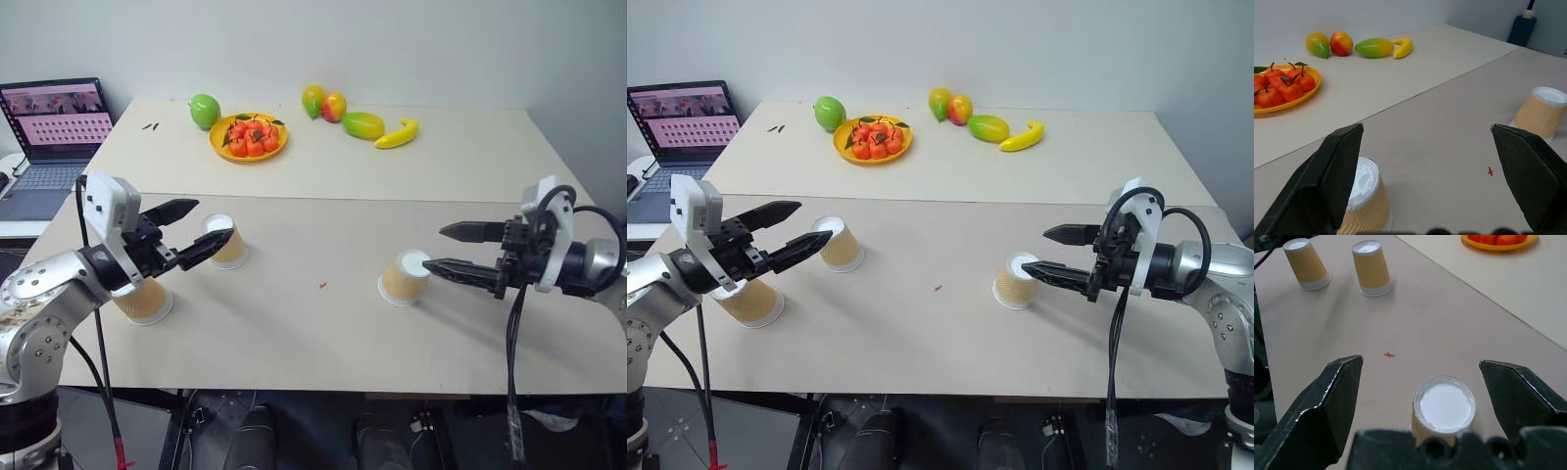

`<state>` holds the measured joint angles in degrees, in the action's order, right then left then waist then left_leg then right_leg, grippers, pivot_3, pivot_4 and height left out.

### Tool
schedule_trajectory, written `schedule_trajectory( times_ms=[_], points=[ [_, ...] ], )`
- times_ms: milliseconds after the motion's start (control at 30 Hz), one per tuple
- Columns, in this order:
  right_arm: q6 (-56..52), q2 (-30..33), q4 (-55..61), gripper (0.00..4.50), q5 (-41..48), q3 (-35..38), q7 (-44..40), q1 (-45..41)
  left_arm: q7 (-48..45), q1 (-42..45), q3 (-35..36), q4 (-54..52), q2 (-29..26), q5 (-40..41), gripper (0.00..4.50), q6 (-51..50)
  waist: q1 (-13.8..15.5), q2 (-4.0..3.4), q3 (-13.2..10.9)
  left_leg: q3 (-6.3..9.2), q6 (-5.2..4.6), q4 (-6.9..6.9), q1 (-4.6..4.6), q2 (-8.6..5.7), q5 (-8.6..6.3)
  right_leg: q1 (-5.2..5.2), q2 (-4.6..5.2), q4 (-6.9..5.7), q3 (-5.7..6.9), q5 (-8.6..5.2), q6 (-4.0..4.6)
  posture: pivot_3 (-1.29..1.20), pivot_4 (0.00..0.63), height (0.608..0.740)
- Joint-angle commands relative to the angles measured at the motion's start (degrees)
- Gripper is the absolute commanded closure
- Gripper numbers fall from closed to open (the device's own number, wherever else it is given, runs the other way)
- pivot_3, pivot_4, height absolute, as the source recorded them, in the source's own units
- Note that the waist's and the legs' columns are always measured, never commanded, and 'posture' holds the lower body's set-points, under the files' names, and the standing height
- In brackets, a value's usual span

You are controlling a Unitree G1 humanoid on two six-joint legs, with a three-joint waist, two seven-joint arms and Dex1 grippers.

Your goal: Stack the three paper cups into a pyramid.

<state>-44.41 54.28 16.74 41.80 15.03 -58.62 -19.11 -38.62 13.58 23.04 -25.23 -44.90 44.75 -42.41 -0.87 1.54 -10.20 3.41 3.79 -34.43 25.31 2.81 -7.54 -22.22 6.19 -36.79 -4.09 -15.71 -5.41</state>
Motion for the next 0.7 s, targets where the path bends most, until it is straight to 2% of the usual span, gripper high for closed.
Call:
schedule_trajectory(
  times_ms=[33, 233, 267, 400, 700],
  points=[
    [2.73, 0.93, -0.88, 0.00, -0.17, 2.42, -1.60, 0.11, 1.00, 1.35, 0.72, -0.70, 0.13, -0.22, 0.03, 1.73, -0.01, 0.00, 0.00, 0.00, 0.00, -0.01, 0.00, 0.00, 0.00, 0.00, 0.00, 0.00, 0.00, 0.00, 0.00, 0.00, 0.150, 0.732],
    [4.61, 1.18, -2.87, 0.00, -0.92, 1.42, -3.32, -1.68, 5.53, 2.32, 1.16, 2.37, 1.26, -5.39, 0.03, 5.11, -0.01, 0.00, 0.00, 0.00, 0.00, -0.02, 0.00, 0.00, 0.00, 0.00, 0.00, -0.01, 0.00, 0.00, 0.00, 0.00, 0.150, 0.732],
    [4.93, 1.20, -3.19, 0.00, -1.22, 0.93, -3.52, -2.67, 7.87, 2.95, 0.90, 3.09, 2.38, -6.99, 0.03, 5.94, -0.01, 0.00, 0.00, 0.00, 0.00, -0.03, 0.00, 0.00, 0.00, 0.00, 0.00, -0.02, 0.00, 0.00, 0.00, 0.00, 0.150, 0.732],
    [4.41, 1.15, -3.77, 0.00, -1.25, -1.78, -4.11, -9.22, 22.34, 7.30, -0.12, -1.37, 12.52, -2.13, 0.03, -1.35, -0.02, 0.00, -0.01, 0.03, 0.00, -0.20, 0.03, 0.00, 0.00, 0.05, 0.00, -0.05, 0.00, 0.02, -0.04, 0.00, 0.150, 0.732],
    [3.21, 1.81, -5.78, 0.00, -2.03, -4.71, -6.48, -15.78, 38.37, 7.17, -5.29, -9.48, 20.99, -9.93, 0.03, -3.23, 0.04, 0.19, -0.08, 0.07, -0.01, -0.31, 0.08, -0.05, -0.01, 0.08, 0.00, -0.06, -0.01, 0.06, -0.09, 0.00, 0.150, 0.732]
  ],
)
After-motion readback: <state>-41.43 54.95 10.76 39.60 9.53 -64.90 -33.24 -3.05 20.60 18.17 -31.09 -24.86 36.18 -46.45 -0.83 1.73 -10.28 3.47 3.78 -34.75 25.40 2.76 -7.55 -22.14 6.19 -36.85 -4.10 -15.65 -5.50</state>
